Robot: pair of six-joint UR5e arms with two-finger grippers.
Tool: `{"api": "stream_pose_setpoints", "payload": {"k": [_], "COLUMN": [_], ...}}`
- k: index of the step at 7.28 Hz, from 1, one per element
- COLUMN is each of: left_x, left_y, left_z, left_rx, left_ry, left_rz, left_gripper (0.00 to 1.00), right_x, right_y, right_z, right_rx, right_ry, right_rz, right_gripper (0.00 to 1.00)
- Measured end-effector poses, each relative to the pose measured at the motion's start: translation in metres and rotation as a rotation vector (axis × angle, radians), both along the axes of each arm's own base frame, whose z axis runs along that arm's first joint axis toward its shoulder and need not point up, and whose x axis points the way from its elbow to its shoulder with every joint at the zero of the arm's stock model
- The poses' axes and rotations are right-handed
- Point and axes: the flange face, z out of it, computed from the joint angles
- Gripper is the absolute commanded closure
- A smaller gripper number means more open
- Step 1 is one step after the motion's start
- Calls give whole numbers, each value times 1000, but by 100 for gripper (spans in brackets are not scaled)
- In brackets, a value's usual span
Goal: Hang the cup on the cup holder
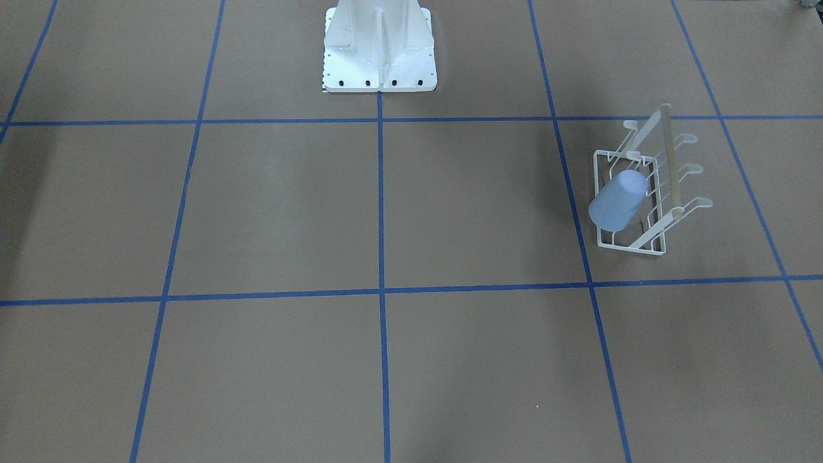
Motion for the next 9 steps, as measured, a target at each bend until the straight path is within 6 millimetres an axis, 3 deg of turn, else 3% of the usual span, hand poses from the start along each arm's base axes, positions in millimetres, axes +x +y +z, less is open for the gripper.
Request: {"api": "stream_pose_setpoints", "payload": {"k": [3, 9], "left_x": [-9, -10], "left_y": [2, -1], "left_z": [14, 11], "left_rx": [-8, -9], "left_ry": [4, 4], "left_rz": [3, 4], "left_gripper": [2, 2], "right_x": [0, -1], "right_y": [0, 2], "right_z": [-3, -2], "right_rx": [7, 5], "right_ry": [0, 4], "right_rz": [0, -2], "right_gripper": [0, 0]}}
